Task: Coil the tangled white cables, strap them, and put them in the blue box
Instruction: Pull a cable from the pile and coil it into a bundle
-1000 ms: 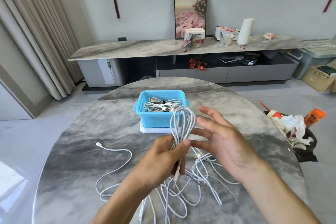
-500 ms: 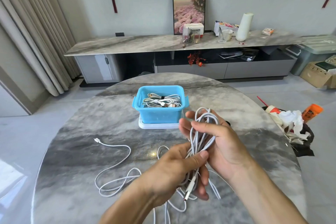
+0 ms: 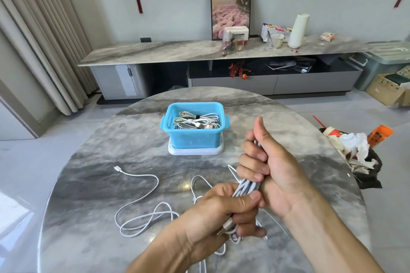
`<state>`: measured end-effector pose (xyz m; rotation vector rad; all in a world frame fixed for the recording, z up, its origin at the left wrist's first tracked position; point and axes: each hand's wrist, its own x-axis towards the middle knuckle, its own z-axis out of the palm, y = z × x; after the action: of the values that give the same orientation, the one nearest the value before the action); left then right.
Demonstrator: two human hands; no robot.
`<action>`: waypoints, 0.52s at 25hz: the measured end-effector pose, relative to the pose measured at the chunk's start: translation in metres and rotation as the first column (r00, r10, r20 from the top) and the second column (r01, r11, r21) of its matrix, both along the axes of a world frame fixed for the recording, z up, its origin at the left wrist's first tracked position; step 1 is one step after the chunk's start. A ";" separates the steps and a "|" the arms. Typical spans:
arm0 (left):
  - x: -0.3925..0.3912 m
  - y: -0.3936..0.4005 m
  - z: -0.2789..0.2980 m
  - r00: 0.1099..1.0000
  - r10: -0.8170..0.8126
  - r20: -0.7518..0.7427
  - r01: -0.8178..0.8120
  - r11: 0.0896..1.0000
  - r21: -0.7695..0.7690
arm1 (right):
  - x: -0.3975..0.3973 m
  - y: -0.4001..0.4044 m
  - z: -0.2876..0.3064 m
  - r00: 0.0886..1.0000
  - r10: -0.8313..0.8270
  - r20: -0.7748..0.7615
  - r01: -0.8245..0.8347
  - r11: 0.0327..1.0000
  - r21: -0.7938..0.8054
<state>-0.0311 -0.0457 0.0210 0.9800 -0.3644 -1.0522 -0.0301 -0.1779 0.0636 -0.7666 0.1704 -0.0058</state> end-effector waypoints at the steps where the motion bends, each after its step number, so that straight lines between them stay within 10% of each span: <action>1: 0.000 -0.001 -0.002 1.000 -0.012 -0.011 0.011 1.000 -0.011 | -0.001 -0.001 0.002 0.999 -0.008 -0.032 0.007 1.000 -0.018; 13: 0.003 -0.001 0.004 0.993 -0.093 0.069 0.092 0.996 0.023 | -0.004 -0.008 0.006 0.998 0.057 -0.019 -0.058 0.997 -0.058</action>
<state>-0.0279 -0.0462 0.0250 1.0279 -0.4613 -1.1087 -0.0344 -0.1860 0.0698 -0.8296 0.1647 0.0510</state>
